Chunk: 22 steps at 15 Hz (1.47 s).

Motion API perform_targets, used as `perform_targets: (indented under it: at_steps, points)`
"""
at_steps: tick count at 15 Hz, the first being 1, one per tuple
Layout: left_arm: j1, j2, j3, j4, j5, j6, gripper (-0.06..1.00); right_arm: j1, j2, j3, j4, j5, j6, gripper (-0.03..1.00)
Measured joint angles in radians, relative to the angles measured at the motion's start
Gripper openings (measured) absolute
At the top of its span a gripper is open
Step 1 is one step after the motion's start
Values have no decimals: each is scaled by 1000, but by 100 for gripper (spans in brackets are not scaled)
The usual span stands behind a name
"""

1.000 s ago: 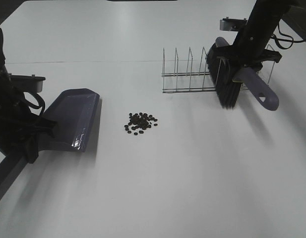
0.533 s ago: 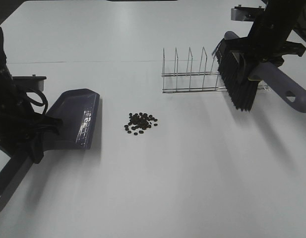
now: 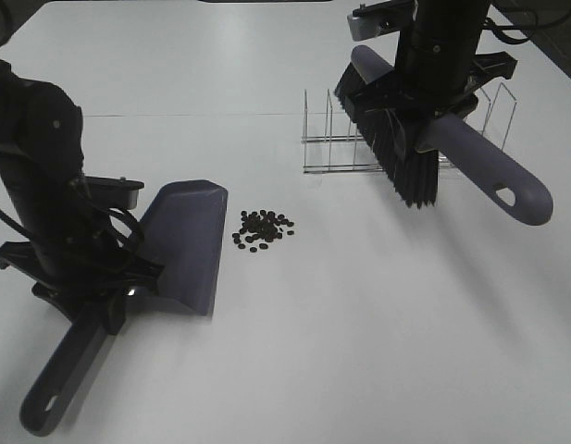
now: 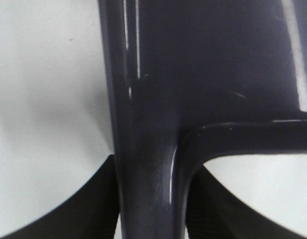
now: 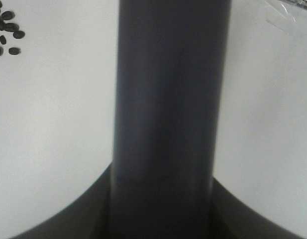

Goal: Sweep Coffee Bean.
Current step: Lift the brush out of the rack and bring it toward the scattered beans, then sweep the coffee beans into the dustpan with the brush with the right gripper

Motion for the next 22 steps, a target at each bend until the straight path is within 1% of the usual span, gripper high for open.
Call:
perform_targets:
  at_steps: [2,4,7,11,14,15,17,19,22]
  points:
    - [-12,37,0,-2,-22,-34,32,17,0,0,-16,0,16,32]
    - [-12,47,-2,-8,-21,-64,32,18,0,0,-43,0,30,32]
    - [-12,55,-9,-12,-14,-78,32,18,0,0,-94,0,52,32]
    - [-12,55,-10,-12,-12,-78,32,29,1,24,-106,-2,59,32]
    - [-12,55,-10,-13,-12,-81,32,62,42,39,-148,2,79,32]
    - [-12,55,-10,-14,-12,-81,32,106,109,39,-196,0,116,32]
    - [-12,55,-10,-14,-12,-81,32,137,180,35,-223,-2,150,32]
    - [-12,55,-10,-14,-12,-81,32,159,226,29,-208,-8,164,32]
    - [-12,55,-10,-14,-14,-81,32,211,264,5,-142,-7,175,32]
